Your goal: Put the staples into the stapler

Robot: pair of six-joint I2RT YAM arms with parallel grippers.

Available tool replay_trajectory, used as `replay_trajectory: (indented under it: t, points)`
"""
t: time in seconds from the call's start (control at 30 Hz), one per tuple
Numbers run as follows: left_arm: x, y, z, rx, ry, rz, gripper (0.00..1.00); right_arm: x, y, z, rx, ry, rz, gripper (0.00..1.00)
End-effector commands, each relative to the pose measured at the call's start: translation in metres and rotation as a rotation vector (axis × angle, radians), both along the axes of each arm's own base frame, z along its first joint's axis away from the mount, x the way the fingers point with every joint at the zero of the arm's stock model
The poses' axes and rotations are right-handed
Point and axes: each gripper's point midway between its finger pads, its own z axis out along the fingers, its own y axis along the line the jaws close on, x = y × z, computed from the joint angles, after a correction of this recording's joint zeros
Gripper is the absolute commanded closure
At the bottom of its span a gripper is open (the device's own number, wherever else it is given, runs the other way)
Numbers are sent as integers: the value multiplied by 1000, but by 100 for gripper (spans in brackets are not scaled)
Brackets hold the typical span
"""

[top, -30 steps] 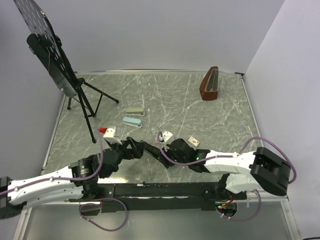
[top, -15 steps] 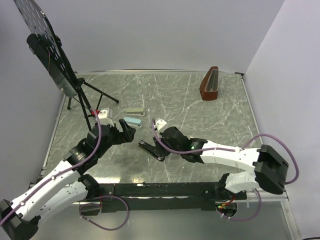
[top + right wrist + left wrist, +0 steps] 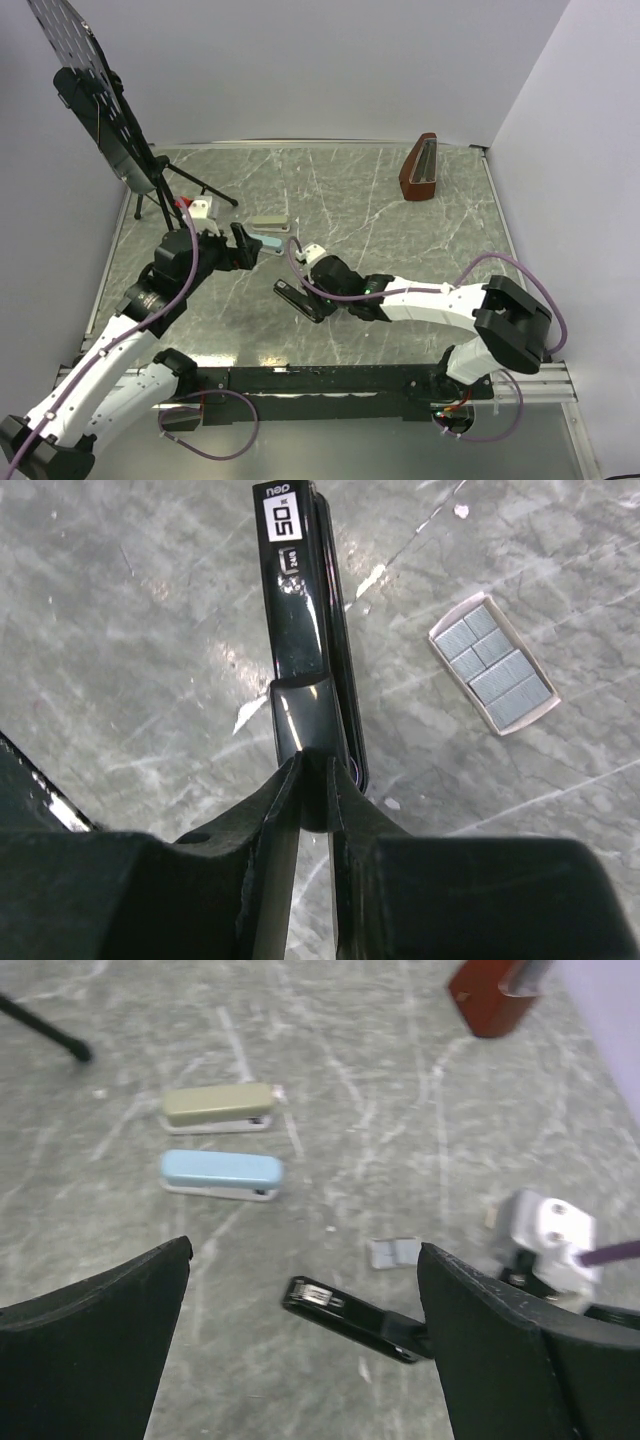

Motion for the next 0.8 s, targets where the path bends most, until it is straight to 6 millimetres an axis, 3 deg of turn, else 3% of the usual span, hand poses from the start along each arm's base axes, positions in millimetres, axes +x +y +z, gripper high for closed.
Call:
replay_trajectory:
  t: [0.0,0.1,0.2,0.23,0.3,0.33,0.43,0.57,0.77]
  points:
    - [3,9,1,-23,-31,-9,1,-45,-57,-69,-298,225,-26,78]
    - [1,12,6,-38,-59,-5,1,-46,-53,-59,-286,221,-14,76]
    - [0,16,13,-41,-88,3,1,-29,-40,-23,-253,151,-22,68]
    - [1,18,14,-41,-93,10,1,-17,-27,1,-211,100,-30,65]
    - [1,20,17,-45,-103,15,1,-10,-24,21,-220,66,-25,53]
    - [1,21,17,-43,-107,19,1,-2,-13,40,-190,39,-24,49]
    - [-1,22,19,-44,-117,19,1,6,-3,59,-188,13,-11,35]
    - [-2,25,23,-45,-133,28,0,10,5,58,-206,18,7,24]
    - [-3,30,25,-48,-142,45,1,11,18,37,-249,70,28,24]
